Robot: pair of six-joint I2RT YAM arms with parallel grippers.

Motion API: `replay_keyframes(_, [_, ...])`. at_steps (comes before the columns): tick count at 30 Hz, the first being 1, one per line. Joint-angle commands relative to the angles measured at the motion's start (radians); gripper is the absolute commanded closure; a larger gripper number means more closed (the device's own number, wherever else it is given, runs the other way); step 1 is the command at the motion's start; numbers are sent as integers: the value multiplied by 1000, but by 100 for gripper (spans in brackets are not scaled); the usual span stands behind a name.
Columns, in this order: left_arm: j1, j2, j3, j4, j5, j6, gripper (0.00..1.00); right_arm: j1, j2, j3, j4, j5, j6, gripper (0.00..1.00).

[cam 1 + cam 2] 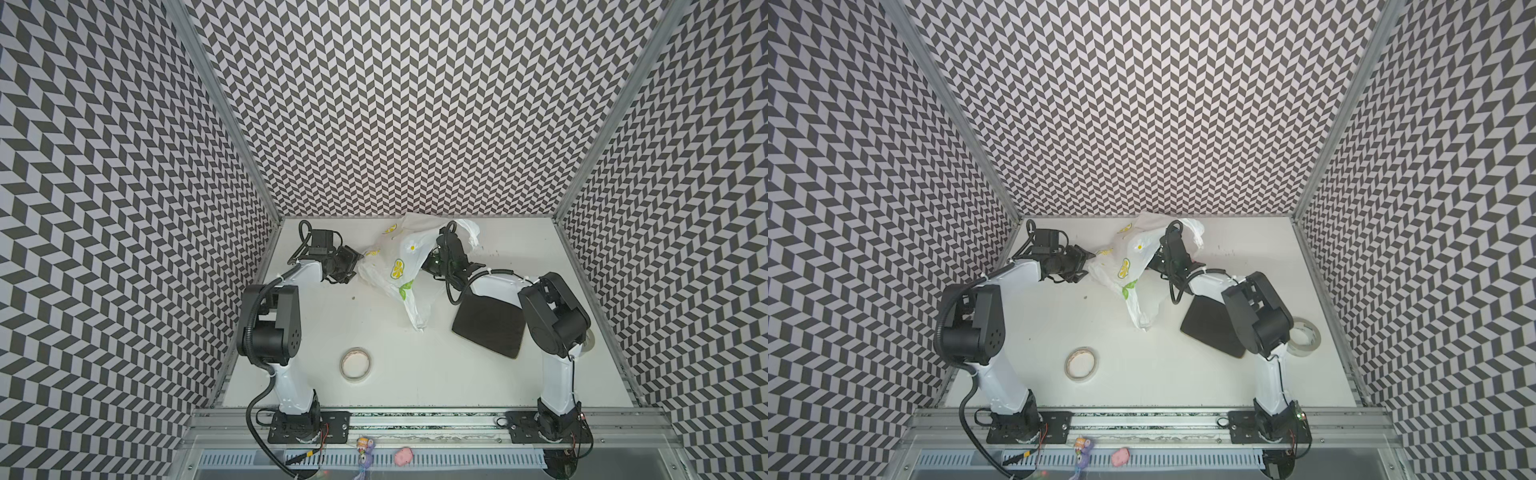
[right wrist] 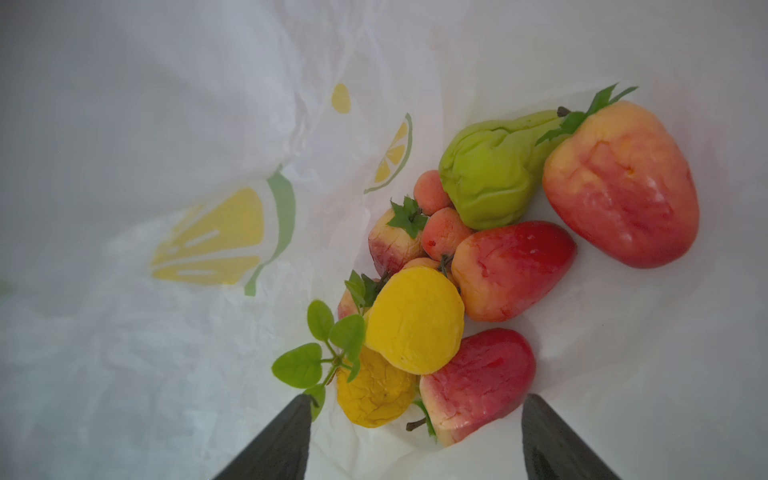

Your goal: Take the fake fruits out of the plastic bag

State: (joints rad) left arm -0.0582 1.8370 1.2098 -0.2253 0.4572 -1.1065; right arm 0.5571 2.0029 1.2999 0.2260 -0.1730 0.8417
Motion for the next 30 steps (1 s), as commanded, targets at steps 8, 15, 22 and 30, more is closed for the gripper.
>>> replay_keyframes(8, [-86,-67,101,33,135,169,98,-37,-2,-13,23,-9,-25,17])
replay_keyframes(15, [-286,-166,132,2,175,323,100,-76,-37,-86,50,-85,-108,11])
replay_keyframes(22, [-218,-226,-50,15,119,320,100,-77,-63,-85,-63,-28,-195,11])
replay_keyframes(30, [-110,-223,-167,-22,-11,375,100,-77,-125,-99,-155,11,-291,11])
